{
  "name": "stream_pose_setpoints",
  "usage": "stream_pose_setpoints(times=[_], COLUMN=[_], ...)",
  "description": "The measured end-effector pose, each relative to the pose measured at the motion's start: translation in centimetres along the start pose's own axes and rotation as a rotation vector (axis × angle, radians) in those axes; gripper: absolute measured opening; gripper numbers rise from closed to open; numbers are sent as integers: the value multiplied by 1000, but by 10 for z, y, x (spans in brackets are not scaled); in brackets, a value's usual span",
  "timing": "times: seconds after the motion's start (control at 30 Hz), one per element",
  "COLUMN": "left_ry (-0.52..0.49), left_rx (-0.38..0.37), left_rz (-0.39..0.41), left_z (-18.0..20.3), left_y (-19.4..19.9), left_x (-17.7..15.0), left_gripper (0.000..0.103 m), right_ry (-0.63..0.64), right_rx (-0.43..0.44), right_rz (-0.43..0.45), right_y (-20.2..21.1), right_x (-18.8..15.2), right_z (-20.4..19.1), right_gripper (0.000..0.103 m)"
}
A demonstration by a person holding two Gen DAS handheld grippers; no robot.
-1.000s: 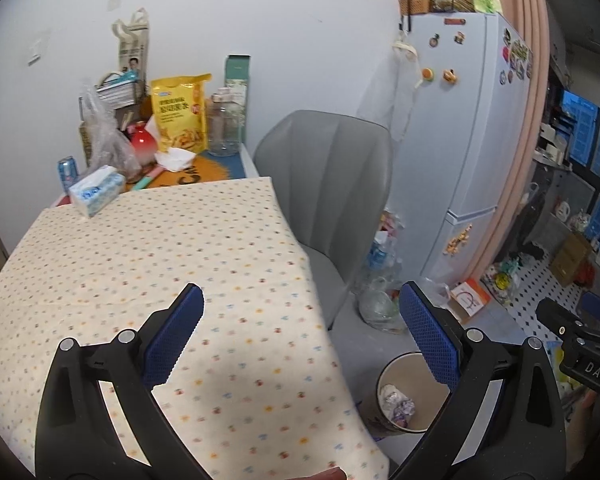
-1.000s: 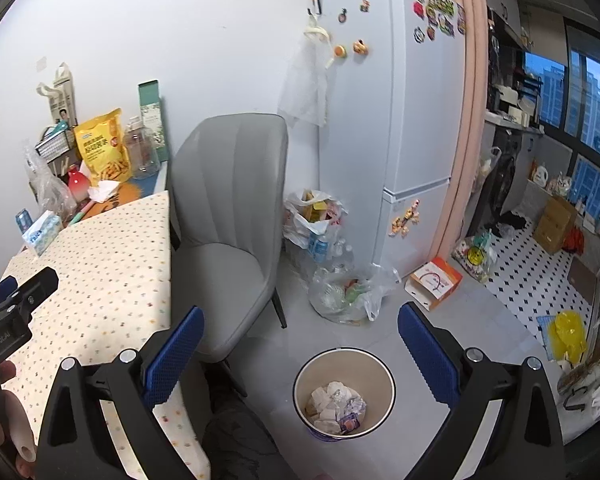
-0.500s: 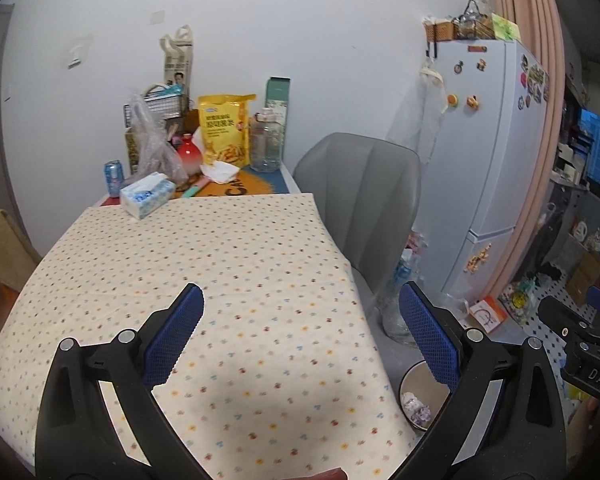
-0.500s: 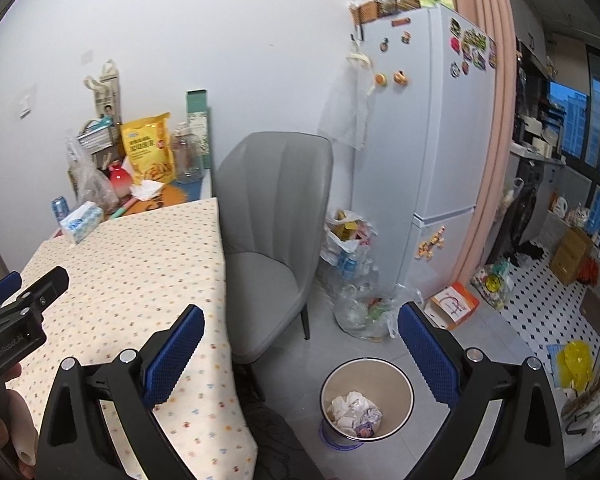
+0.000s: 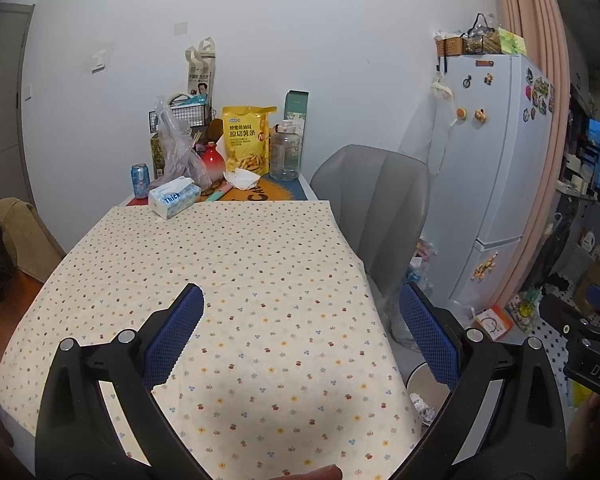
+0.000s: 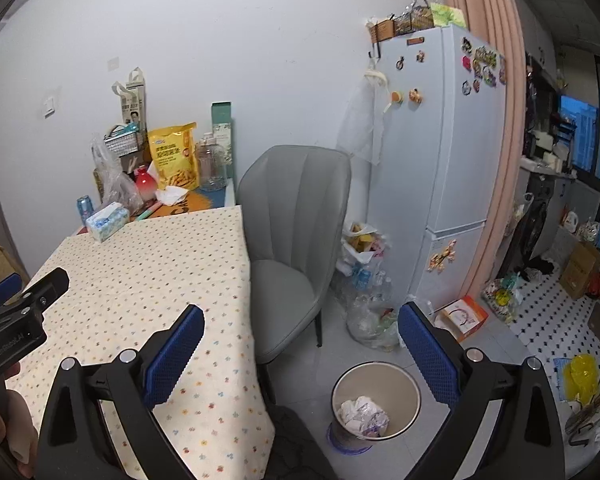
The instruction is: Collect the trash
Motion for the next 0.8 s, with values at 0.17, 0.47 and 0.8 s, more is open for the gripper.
stream_pose_setpoints(times=[0.17,0.47,0.8], left_ry=[0,13,6], left_rx=[-1,9,21], left_rz=[6,10,8], left_z=[1,1,0], left_y=[6,10,8], left_x=[-2,-2,-4], left_gripper=[97,97,97], right_ry=[3,6,7], right_rx=[26,37,30], right_rz=[-2,7,9], right_y=[6,12,11], right_x=[-4,-7,-8], right_z=[0,0,0], right_gripper=[95,95,95])
Point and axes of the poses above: each gripper's, at about its wrist camera, not at the fingertips, and y roughly against the way its jaws point, z to its right, x to its top, the point moved 10 cm from there along -y, roughly the way its jaws point, and after that the axes turned 7 degrees about -x, right-handed, at the moved point
